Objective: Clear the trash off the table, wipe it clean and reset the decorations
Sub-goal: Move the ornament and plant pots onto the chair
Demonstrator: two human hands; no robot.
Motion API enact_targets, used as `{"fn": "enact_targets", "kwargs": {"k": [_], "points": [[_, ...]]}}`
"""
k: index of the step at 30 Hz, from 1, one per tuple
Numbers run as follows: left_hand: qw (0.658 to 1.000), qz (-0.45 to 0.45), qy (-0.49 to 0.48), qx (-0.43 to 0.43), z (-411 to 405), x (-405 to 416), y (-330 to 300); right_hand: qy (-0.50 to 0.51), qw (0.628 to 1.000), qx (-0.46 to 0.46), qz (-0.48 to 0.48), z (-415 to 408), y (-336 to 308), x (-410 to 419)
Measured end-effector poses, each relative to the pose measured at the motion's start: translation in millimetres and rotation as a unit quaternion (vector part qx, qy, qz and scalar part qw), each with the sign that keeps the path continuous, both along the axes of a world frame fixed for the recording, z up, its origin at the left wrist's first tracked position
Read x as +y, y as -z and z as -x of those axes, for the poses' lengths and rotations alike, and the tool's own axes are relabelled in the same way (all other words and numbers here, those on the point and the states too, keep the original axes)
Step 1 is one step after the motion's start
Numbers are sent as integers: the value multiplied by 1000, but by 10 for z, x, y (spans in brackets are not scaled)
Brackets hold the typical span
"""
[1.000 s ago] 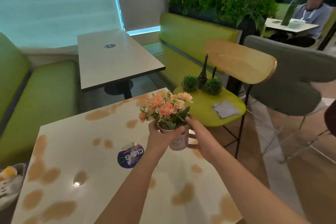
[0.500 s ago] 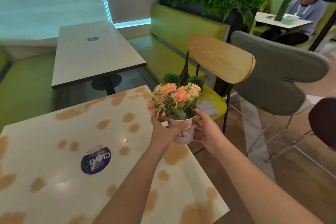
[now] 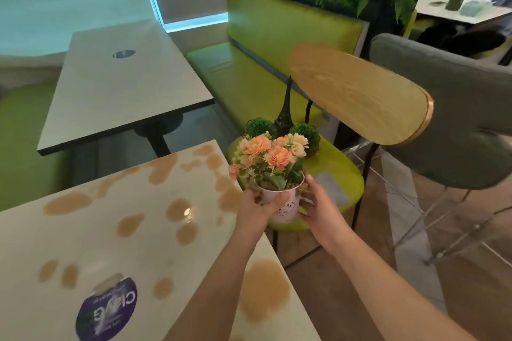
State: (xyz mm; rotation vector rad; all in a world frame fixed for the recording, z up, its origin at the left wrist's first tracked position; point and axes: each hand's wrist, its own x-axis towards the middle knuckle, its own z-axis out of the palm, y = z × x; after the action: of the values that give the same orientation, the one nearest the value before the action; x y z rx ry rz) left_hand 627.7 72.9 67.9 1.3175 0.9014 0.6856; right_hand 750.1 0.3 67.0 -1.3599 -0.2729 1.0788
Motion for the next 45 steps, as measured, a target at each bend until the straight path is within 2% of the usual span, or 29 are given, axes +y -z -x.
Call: {"fn": "enact_targets", "kwargs": {"k": [5, 12, 19, 22, 27, 36, 42, 45], "points": [[1000, 25, -8, 17, -288, 391, 213, -17, 997, -49, 63, -370, 130, 417], [999, 18, -27, 23, -828, 850, 416, -20, 997, -60, 42, -861, 343, 940], [995, 7, -70, 69, -1270, 1226, 863, -106, 978, -169, 64, -1408, 683, 1336], [994, 4, -87, 63, -1408, 1260, 957, -124, 971, -195, 67, -1561, 802, 1448], [989, -10, -120, 86, -1507, 1278, 1073, -129, 951, -266, 93, -1631, 887, 1484], [983, 13, -162, 80, -1594, 1229, 1043, -139, 947, -270, 101, -1722, 799, 1495], [976, 29, -179, 118, -1609, 1131, 1060, -138, 949, -265, 97, -1865, 720, 1306], [974, 33, -181, 133, -1608, 1025, 1113, -125, 935, -306, 125, -1983, 838, 1071]]}}
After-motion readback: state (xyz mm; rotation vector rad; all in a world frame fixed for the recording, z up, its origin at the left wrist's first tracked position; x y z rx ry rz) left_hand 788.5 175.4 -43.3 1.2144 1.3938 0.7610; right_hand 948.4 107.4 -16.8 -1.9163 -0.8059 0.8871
